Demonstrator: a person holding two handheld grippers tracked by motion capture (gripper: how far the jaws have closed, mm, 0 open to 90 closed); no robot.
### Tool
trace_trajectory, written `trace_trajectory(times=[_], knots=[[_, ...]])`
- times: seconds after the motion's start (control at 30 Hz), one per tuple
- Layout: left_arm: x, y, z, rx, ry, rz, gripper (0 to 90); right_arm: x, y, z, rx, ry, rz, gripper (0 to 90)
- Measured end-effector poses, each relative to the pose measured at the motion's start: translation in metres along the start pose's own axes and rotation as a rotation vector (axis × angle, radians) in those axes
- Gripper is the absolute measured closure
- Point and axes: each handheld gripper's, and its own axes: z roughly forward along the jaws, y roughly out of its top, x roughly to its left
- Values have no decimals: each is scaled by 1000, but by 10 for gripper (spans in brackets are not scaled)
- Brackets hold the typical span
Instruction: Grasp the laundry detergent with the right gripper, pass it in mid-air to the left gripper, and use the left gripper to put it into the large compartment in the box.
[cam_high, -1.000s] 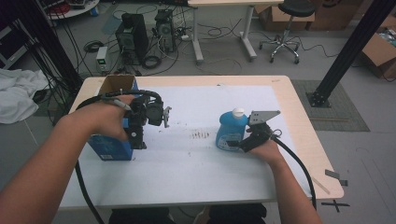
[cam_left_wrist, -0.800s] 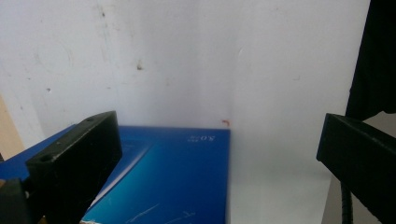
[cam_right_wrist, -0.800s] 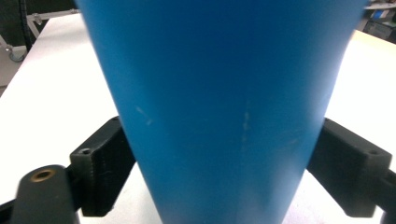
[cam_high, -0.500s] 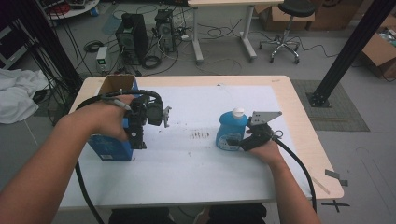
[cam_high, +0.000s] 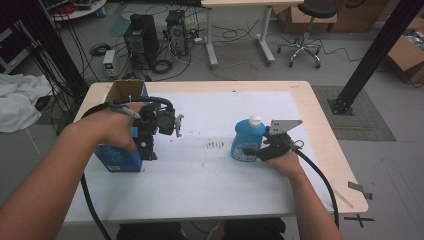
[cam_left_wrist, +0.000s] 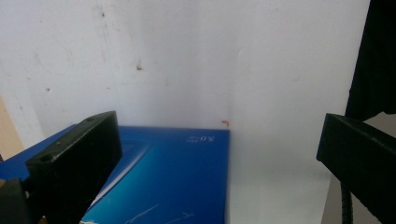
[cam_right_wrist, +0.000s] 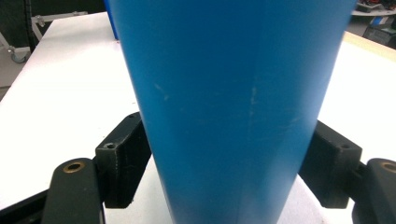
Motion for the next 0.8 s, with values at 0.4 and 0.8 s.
trace_trajectory(times=[0.4,0.8], knots=[[1,-2,1,-4,-1,-8,5,0,-1,2,-11,29,-1,340],[1,-1,0,-3,1,-2,5,-2,-2,2,-23,38,3,408]])
